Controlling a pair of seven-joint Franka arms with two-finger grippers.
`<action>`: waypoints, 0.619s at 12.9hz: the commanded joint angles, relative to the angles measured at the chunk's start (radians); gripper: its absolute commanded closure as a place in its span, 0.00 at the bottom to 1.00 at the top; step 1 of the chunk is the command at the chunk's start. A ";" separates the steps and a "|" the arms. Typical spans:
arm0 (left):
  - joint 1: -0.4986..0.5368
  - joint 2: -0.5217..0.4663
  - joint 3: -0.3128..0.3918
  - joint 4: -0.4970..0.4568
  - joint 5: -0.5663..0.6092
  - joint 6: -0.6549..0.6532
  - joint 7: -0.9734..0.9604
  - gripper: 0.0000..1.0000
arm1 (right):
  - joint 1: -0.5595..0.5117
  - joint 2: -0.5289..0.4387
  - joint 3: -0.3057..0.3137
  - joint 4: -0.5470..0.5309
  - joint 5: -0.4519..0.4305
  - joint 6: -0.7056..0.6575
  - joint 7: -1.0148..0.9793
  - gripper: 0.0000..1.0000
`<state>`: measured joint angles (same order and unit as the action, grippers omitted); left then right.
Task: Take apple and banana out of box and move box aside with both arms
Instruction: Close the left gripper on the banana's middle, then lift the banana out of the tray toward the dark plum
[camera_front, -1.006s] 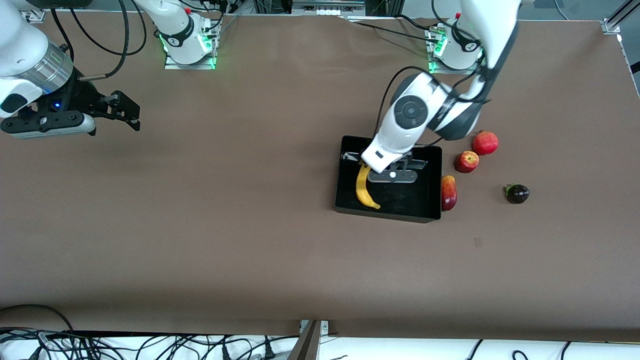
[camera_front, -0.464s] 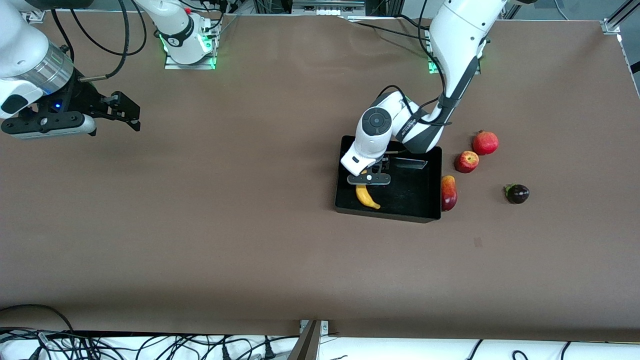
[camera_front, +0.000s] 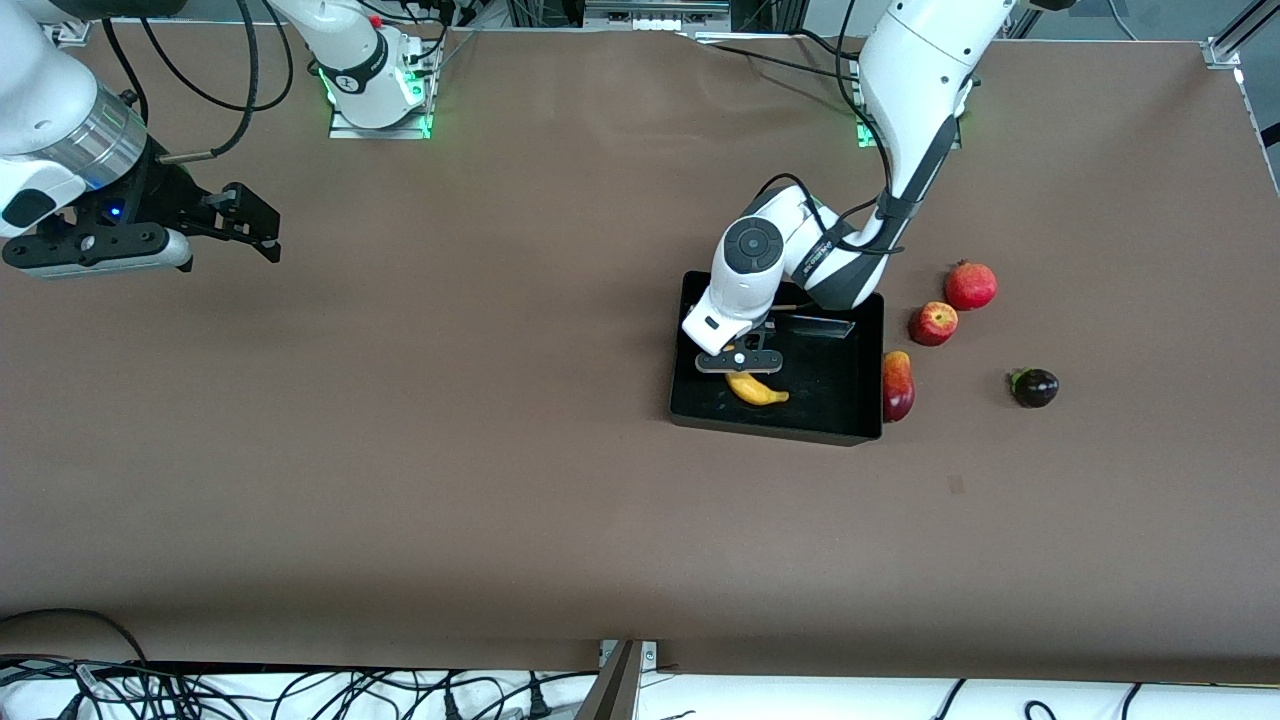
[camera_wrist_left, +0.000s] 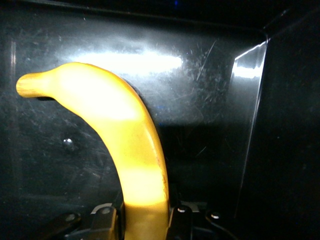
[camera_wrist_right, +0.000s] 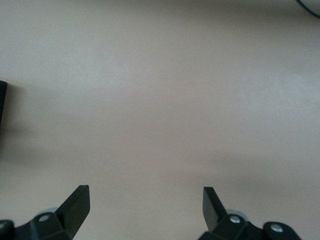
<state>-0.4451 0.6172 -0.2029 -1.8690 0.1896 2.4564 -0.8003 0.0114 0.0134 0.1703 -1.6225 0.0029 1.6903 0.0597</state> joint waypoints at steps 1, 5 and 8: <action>0.023 -0.062 0.000 0.017 0.016 -0.080 -0.010 1.00 | 0.002 0.003 0.000 0.012 -0.017 0.000 0.002 0.00; 0.074 -0.157 -0.004 0.091 0.008 -0.331 0.064 1.00 | 0.002 0.003 0.000 0.012 -0.015 0.000 0.003 0.00; 0.156 -0.215 0.002 0.105 0.001 -0.419 0.256 1.00 | 0.001 0.011 0.000 0.012 -0.011 0.009 -0.007 0.00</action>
<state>-0.3469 0.4395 -0.1988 -1.7624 0.1896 2.0810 -0.6715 0.0114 0.0141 0.1700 -1.6225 0.0029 1.6912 0.0597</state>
